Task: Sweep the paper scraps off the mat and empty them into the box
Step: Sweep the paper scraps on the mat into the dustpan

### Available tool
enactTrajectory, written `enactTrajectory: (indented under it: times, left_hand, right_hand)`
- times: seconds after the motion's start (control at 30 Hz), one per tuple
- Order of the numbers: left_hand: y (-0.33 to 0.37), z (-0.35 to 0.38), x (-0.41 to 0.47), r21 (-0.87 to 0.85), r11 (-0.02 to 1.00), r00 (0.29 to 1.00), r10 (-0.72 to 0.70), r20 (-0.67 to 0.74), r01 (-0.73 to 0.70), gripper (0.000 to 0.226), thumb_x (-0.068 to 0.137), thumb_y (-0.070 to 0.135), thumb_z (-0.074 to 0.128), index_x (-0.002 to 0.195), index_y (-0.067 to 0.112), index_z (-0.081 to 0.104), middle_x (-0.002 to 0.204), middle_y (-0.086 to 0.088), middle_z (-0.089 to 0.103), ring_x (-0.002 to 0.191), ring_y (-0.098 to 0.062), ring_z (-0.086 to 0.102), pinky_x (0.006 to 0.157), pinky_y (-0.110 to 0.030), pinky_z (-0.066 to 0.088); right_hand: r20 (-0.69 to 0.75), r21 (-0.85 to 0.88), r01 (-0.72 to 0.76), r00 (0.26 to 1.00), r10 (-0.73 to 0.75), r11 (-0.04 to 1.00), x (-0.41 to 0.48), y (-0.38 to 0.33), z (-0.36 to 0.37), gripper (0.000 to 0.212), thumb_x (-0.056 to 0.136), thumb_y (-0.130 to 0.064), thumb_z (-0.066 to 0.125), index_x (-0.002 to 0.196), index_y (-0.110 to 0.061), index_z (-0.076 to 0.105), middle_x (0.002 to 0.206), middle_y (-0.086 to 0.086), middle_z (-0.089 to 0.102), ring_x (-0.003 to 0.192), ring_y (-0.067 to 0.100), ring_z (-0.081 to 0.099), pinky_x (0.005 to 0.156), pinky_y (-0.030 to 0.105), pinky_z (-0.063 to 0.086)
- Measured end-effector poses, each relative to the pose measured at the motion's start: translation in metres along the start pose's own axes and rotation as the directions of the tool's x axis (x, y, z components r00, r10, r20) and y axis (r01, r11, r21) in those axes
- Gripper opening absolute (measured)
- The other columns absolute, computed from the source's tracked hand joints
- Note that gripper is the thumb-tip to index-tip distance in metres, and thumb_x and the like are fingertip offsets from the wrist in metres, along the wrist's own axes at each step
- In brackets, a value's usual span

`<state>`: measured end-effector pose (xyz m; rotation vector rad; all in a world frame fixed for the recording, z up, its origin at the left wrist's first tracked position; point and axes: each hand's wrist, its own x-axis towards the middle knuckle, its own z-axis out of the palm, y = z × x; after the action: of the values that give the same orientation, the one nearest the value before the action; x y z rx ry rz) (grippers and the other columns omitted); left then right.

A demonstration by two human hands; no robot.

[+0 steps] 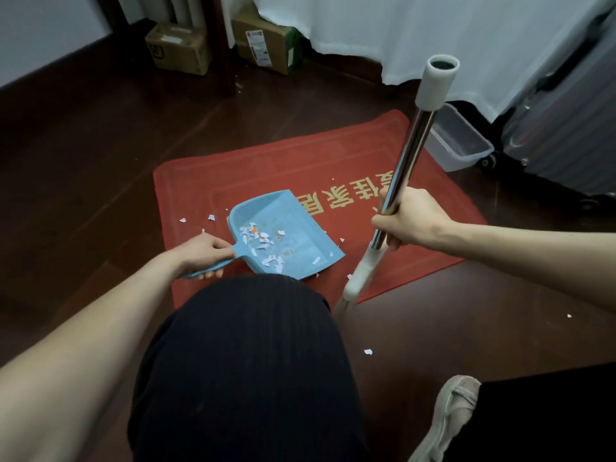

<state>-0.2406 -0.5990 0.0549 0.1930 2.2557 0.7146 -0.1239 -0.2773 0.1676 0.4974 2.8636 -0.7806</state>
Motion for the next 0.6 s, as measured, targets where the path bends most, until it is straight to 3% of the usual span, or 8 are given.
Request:
enactTrajectory:
  times: [0.07, 0.17, 0.3, 0.47, 0.6]
  left_hand:
    - [-0.004, 0.004, 0.003, 0.031, 0.999, 1.000, 0.007, 0.029, -0.008, 0.026, 0.089, 0.027, 0.056, 0.076, 0.008, 0.069, 0.074, -0.004, 0.063, 0.069, -0.018, 0.053, 0.049, -0.016, 0.042]
    - [-0.007, 0.009, 0.005, 0.079, 0.996, 0.997, 0.044, 0.059, -0.049, 0.028, 0.083, 0.035, 0.057, 0.077, 0.011, 0.068, 0.075, 0.001, 0.054, 0.070, -0.012, 0.048, 0.065, -0.027, 0.039]
    - [-0.003, 0.016, 0.003, 0.097, 0.991, 0.995, 0.091, 0.031, -0.093, 0.012, 0.084, 0.030, 0.058, 0.075, 0.023, 0.057, 0.071, -0.001, 0.045, 0.066, -0.012, 0.039, 0.060, -0.028, 0.029]
    - [0.008, 0.023, 0.003, 0.109, 0.987, 0.992, 0.119, 0.033, -0.122, 0.021, 0.090, 0.027, 0.057, 0.080, 0.012, 0.068, 0.062, 0.001, 0.050, 0.056, -0.009, 0.041, 0.058, -0.026, 0.032]
    - [0.022, 0.021, 0.001, 0.101, 0.983, 0.988, 0.148, 0.041, -0.151, 0.023, 0.092, 0.025, 0.054, 0.082, 0.007, 0.065, 0.066, -0.004, 0.050, 0.042, -0.003, 0.040, 0.055, -0.025, 0.034]
  right_hand:
    - [0.025, 0.016, -0.050, 0.998, 0.049, 0.999, -0.008, 0.006, 0.003, 0.018, 0.077, -0.014, 0.061, 0.060, -0.009, 0.059, 0.056, 0.009, 0.070, 0.055, 0.020, 0.070, 0.069, 0.044, 0.061]
    - [0.038, 0.021, -0.090, 0.995, 0.089, 0.996, -0.017, 0.012, 0.005, 0.017, 0.077, -0.014, 0.062, 0.063, -0.003, 0.063, 0.056, 0.010, 0.070, 0.055, 0.022, 0.070, 0.068, 0.045, 0.061]
    - [0.035, 0.038, -0.117, 0.993, 0.116, 0.992, -0.023, 0.017, 0.008, 0.017, 0.076, -0.014, 0.067, 0.077, 0.003, 0.062, 0.066, 0.011, 0.072, 0.061, 0.026, 0.072, 0.069, 0.047, 0.061]
    - [-0.003, 0.078, -0.134, 0.991, 0.135, 0.988, -0.038, 0.030, 0.004, 0.005, 0.075, -0.012, 0.064, 0.070, -0.010, 0.062, 0.055, 0.003, 0.070, 0.055, 0.015, 0.071, 0.059, 0.029, 0.056]
    - [-0.049, 0.261, -0.198, 0.975, 0.218, 0.945, -0.048, 0.043, -0.002, 0.009, 0.076, -0.007, 0.063, 0.072, -0.014, 0.066, 0.062, 0.009, 0.071, 0.058, 0.020, 0.071, 0.056, 0.030, 0.058]
